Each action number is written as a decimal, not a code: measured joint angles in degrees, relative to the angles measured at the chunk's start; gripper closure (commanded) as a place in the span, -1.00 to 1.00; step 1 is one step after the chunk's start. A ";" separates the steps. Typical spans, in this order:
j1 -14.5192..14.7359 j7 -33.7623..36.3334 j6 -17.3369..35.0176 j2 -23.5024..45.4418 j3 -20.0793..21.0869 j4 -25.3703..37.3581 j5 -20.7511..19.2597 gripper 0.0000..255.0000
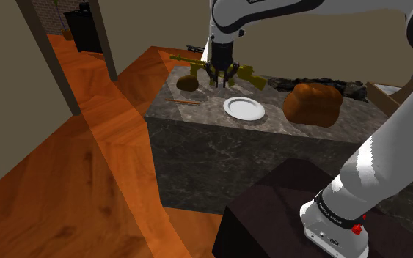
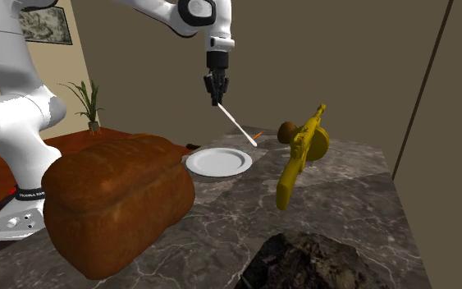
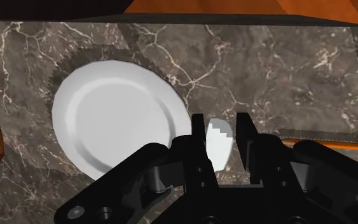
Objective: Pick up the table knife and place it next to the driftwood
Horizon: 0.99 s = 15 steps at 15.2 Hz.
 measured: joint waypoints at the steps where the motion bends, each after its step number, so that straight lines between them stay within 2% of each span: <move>1: -0.20 -0.46 -0.32 -0.57 -0.18 -0.20 0.16 1.00; 7: -3.23 -7.93 1.03 -10.24 -3.97 -10.42 2.19 1.00; 15: -6.92 -18.42 2.33 -20.28 -10.64 -21.04 1.91 1.00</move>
